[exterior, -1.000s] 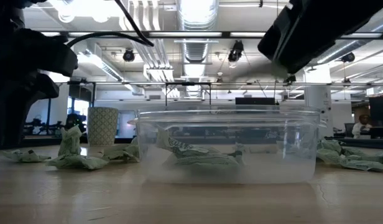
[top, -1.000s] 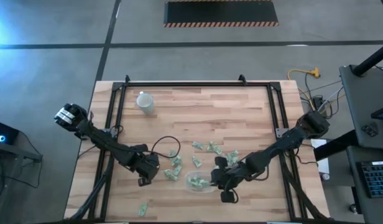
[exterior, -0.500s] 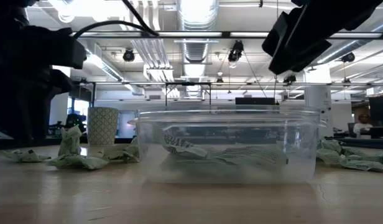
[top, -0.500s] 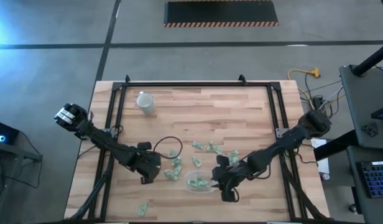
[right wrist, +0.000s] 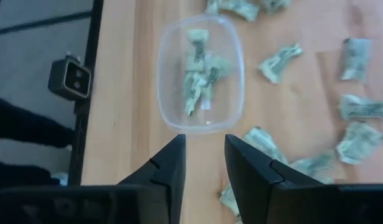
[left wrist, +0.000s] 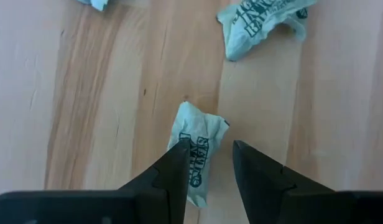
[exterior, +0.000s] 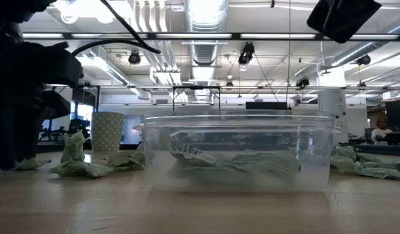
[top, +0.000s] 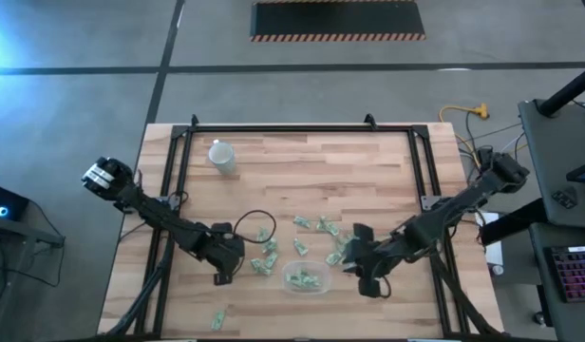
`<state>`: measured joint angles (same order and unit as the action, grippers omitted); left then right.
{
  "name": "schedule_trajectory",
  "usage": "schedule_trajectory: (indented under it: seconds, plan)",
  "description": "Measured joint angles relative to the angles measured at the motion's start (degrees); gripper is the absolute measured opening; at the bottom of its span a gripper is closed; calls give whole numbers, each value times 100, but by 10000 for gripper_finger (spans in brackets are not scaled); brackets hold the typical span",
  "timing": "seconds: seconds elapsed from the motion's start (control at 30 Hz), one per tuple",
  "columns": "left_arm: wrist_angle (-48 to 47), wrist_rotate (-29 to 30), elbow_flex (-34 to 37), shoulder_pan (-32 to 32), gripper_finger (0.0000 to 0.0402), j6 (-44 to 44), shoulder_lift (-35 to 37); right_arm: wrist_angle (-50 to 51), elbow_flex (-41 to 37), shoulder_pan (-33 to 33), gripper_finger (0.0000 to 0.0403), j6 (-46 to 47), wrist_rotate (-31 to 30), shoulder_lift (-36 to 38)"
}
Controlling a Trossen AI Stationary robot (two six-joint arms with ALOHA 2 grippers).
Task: Pick and place Stevia / Truvia into bins
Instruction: Put the stevia packet into the transparent container
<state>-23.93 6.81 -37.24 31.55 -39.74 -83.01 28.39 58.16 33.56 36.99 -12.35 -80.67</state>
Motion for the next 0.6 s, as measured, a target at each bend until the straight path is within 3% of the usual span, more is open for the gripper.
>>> schedule_trajectory:
  seconds: [0.1,0.3,0.43,0.6]
  plan:
    - [-19,80,-14,0,92,-31,-21,222,-31,83,91,157,-195,236]
    - [-59,210,-73,-4,8,-40,-39,1262,-62,265,71,730,-382,475]
    - [133,207,-119,-4,5,-42,-47,1838,-154,368,61,1146,-436,448]
    - [810,183,-289,-4,1,-42,103,1870,-522,409,57,1701,-433,250]
